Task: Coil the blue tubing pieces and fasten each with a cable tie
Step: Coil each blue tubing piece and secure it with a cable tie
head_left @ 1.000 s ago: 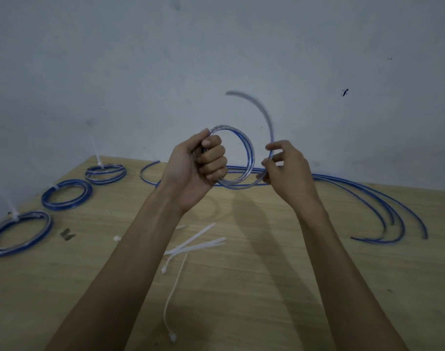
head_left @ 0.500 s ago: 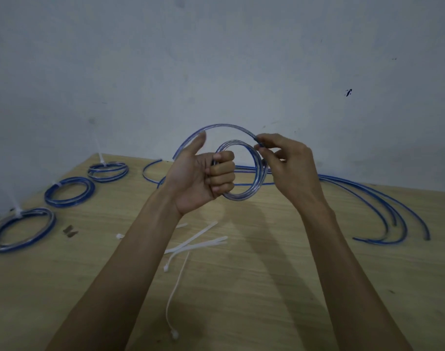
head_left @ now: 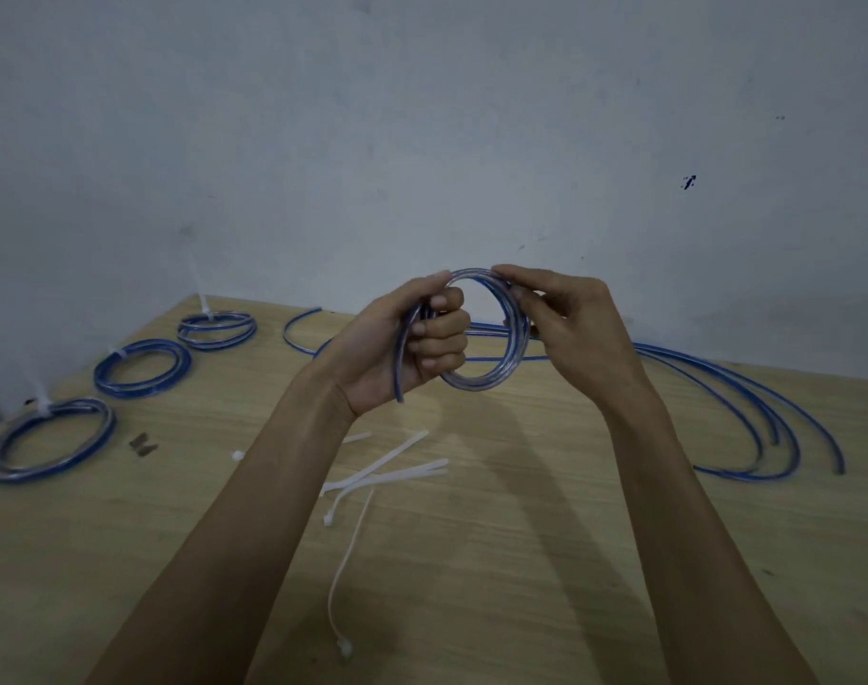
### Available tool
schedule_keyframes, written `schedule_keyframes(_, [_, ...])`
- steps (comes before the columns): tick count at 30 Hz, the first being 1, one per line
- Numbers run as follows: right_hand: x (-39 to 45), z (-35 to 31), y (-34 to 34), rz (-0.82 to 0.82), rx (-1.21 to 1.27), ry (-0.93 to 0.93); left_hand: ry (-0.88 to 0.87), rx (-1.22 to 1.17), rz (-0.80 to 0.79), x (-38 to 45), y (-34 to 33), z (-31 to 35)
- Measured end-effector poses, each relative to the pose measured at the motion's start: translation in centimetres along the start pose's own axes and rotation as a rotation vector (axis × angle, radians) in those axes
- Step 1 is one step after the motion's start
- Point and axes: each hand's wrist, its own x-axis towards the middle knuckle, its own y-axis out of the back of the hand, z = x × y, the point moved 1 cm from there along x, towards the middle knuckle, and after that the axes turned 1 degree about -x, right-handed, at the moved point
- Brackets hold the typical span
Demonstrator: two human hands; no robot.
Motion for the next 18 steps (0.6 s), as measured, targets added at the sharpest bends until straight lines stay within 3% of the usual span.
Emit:
schedule_keyframes(3, [0.1, 0.3, -0.2, -0.005, 0.03, -0.067, -0.048, -0.007, 0.025, 0.3, 0.2, 0.0])
schedule_keyframes(6, [0.1, 0.5, -0.7, 0.108, -0.053, -0.084, -0.142, -0.064, 0.072, 0.6, 0.6, 0.0])
schedule_keyframes(10, [-0.5, -1.4, -1.9, 0.167, -0.183, 0.048, -0.28, -0.144, 0.13, 0.6, 1.0, 0.5])
schedule_keyframes(14, [-1.4, -3.8, -3.5, -0.109, -0.198, 0.019, -0.412, -0.147, 0.261, 0.7, 1.2, 0.8])
schedule_keyframes(18, [-2.4, -4.1, -6.5, -0.364, -0.426, 0.002, -0.47, -0.157, 0.366, 1.2, 1.2, 0.6])
